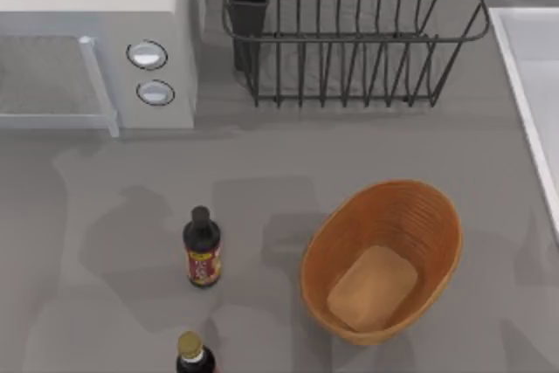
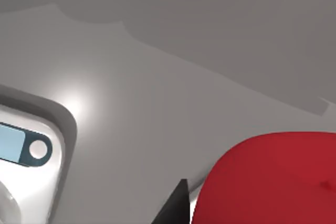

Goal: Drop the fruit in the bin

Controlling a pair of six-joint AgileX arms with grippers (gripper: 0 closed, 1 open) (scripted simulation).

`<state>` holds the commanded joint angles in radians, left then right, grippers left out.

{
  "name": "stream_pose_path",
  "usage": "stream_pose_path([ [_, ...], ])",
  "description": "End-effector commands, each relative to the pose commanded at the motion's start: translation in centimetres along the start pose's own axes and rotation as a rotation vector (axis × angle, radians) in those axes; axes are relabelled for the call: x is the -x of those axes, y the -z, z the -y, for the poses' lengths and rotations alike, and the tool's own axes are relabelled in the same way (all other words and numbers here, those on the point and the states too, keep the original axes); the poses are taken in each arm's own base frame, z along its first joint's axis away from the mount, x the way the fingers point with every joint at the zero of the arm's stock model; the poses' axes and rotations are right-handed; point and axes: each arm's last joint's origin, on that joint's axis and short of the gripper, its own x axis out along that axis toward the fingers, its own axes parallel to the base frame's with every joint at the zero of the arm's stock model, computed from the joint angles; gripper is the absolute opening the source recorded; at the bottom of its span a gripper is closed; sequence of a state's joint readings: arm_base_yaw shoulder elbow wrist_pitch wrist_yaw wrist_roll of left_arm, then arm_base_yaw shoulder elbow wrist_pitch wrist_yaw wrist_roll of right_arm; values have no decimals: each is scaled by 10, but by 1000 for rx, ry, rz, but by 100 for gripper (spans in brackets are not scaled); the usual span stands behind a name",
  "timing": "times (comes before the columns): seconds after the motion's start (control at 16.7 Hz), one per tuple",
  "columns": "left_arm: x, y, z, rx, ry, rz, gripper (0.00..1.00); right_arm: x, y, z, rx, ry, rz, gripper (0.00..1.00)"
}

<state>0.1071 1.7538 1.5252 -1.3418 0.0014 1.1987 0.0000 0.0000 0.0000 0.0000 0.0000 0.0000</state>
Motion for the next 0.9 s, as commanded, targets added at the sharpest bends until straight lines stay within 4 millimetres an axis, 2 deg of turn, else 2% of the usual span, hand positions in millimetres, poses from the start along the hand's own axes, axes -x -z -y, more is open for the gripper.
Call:
stream_pose_path([
  [0.18,2,-1,1,4,-8,5,0,0,0,0,0,0,0,100],
  [0.36,11,-25,10,17,-26,50,0,0,0,0,0,0,0,100],
  [0.66,28,-101,44,128,-4,161,0,0,0,0,0,0,0,100],
  [0.9,37,-174,87,340,64,225,0,0,0,0,0,0,0,100],
])
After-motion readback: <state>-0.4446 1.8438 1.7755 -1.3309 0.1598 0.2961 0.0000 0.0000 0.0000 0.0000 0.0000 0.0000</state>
